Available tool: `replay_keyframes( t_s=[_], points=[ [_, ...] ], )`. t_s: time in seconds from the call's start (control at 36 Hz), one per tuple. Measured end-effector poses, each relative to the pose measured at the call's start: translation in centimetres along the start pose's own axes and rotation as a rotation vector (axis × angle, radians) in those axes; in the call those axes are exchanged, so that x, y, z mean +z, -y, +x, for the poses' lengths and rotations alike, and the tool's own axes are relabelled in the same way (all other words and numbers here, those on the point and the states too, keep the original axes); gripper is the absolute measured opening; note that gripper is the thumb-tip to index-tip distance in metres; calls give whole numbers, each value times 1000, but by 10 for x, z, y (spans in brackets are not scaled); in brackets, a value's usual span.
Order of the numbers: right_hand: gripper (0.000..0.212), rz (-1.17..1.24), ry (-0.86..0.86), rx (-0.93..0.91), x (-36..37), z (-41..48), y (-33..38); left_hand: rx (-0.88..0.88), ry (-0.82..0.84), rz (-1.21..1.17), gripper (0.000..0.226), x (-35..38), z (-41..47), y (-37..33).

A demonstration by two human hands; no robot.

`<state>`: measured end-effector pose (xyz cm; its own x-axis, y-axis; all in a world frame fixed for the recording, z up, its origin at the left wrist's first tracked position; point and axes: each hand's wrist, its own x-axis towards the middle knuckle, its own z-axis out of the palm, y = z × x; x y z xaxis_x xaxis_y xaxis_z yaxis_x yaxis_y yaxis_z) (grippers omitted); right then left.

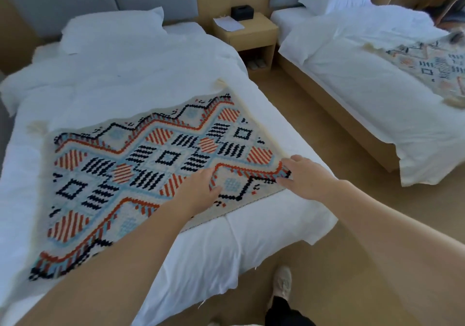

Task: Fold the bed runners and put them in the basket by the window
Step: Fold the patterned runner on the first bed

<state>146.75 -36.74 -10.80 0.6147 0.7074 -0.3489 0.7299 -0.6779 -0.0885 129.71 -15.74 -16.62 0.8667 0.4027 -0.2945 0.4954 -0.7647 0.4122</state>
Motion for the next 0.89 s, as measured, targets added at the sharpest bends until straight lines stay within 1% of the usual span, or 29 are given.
replay_keyframes(
  t_s=[0.11, 0.25, 0.42, 0.56, 0.72, 0.81, 0.89],
  points=[
    [60, -26, 37, -70, -15, 48, -28, -93, -2, -26, 65, 0, 31, -19],
    [59, -66, 105, -161, -34, 107, -62, -185, 10, 0, 65, -2, 75, -43],
    [60, -122, 167, -248, -40, 169, -81, -244, 15, -1, 67, -5, 119, -51],
    [61, -147, 198, -290, -41, 215, -74, -276, 18, 28, 66, -13, 157, -40],
    [56, -159, 195, -278, -36, 271, -66, -243, 9, 48, 64, -20, 226, -12],
    [57, -155, 206, -260, -22, 307, -64, -247, -7, 55, 59, -12, 271, 8],
    [63, -147, 250, -232, -1, 350, -61, -286, 18, 88, 59, 11, 317, 30]
  ],
)
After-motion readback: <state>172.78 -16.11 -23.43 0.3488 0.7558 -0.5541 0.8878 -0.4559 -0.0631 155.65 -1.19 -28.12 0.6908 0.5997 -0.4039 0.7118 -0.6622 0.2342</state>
